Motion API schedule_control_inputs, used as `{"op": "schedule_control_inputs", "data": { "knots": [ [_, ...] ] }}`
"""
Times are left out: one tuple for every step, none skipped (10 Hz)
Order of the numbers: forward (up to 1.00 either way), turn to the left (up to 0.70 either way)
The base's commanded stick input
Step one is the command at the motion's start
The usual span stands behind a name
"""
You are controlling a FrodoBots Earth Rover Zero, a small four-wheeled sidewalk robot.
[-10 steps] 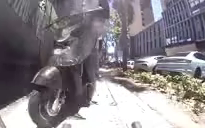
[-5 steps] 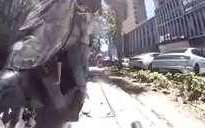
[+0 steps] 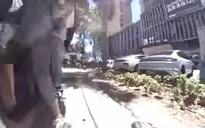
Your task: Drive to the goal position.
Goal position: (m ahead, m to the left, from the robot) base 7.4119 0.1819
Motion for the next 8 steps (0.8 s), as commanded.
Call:
{"op": "schedule_control_inputs", "data": {
  "knots": [
    [0.45, 0.00],
    [0.45, 0.00],
    [0.45, 0.00],
    [0.45, 0.00],
    [0.45, 0.14],
    [0.38, 0.30],
    [0.00, 0.45],
    [0.00, 0.45]
  ]
}}
